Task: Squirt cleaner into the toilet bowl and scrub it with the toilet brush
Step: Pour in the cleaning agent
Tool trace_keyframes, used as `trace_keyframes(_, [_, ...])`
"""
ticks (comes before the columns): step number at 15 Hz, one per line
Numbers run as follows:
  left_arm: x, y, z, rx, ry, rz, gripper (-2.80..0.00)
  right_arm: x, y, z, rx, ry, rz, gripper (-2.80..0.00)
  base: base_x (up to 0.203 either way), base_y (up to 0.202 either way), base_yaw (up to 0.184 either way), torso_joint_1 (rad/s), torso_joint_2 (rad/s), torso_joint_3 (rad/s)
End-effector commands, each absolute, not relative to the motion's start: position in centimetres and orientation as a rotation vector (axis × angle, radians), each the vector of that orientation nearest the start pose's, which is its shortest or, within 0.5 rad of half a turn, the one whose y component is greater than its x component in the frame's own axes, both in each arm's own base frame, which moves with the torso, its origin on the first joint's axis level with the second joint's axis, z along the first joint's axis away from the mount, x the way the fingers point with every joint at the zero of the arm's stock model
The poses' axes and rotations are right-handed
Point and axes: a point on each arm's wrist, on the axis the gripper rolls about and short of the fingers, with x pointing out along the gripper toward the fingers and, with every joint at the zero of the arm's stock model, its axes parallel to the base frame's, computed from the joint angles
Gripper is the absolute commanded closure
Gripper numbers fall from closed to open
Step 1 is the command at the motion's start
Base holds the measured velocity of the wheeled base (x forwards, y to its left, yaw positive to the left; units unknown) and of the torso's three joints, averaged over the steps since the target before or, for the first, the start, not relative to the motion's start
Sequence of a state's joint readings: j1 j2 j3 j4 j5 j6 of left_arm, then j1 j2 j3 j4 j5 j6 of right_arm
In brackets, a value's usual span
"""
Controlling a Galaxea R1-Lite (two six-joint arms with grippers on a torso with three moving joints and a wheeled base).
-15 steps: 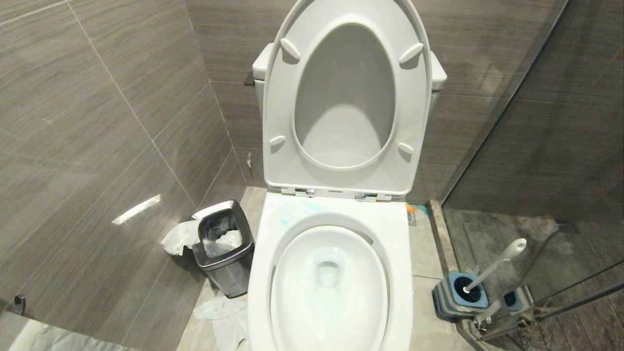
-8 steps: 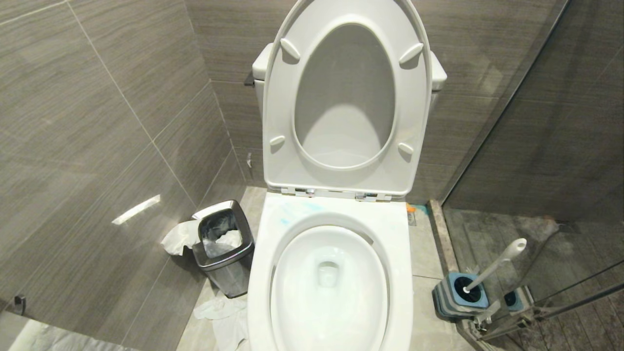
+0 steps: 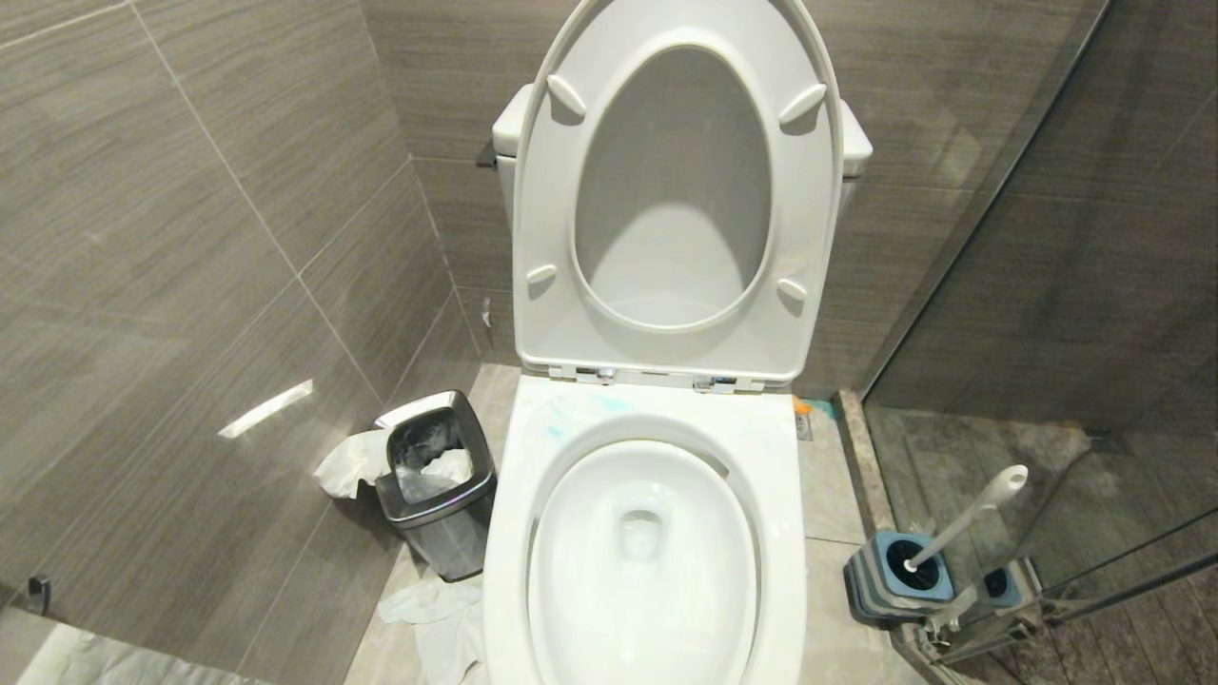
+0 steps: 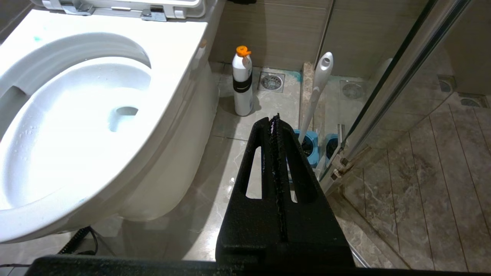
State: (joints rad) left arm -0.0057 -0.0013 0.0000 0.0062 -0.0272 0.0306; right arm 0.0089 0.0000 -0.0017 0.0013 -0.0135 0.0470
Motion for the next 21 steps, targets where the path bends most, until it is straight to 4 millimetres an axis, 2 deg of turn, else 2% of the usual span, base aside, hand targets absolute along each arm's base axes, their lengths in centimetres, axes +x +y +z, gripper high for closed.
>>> trace_keyframes(1, [-2.27, -0.05, 7.44, 0.031, 0.007, -0.034, 0.00, -2.28, -0.05, 7.58, 0.048, 0.001, -0.006, 0.00, 0.000, 0.000, 0.000, 0.000, 0.00, 0.000])
trace_keyframes(21, [-2.27, -0.05, 7.44, 0.031, 0.007, -0.032, 0.00, -2.28, 0.01, 7.58, 0.001, 0.002, 0.021, 0.00, 0.000, 0.000, 0.000, 0.000, 0.00, 0.000])
